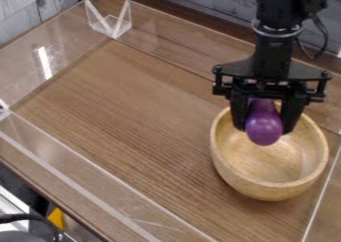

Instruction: Remove the purple eggplant from inside the brown bowl and put it on the table

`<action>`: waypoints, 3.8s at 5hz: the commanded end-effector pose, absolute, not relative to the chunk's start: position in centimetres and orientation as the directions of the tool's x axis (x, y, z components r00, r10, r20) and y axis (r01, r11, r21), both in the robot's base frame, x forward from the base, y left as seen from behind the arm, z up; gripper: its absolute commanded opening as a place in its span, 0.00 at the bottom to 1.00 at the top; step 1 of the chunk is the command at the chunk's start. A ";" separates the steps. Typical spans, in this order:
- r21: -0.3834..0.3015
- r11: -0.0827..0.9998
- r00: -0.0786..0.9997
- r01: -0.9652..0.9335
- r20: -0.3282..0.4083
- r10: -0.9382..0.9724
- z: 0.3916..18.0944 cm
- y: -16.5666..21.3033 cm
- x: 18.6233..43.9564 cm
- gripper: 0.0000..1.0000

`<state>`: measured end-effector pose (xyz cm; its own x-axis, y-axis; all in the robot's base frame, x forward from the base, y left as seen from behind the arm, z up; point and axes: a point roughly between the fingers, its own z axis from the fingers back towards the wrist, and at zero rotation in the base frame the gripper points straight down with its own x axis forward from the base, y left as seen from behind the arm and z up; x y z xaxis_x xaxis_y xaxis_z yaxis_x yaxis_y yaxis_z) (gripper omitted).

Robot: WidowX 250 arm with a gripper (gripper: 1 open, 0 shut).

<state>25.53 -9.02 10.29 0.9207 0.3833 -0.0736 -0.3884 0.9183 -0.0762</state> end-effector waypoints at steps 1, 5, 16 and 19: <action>-0.103 0.934 0.940 -0.341 -0.017 0.342 12.1 -7.8 24.7 0.00; -0.042 0.927 0.925 -0.374 0.055 0.375 10.9 3.6 25.3 0.00; 0.005 0.832 0.820 -0.555 0.172 0.546 10.9 13.1 30.6 0.00; -0.007 0.813 0.799 -0.582 0.183 0.573 12.2 11.0 32.0 0.00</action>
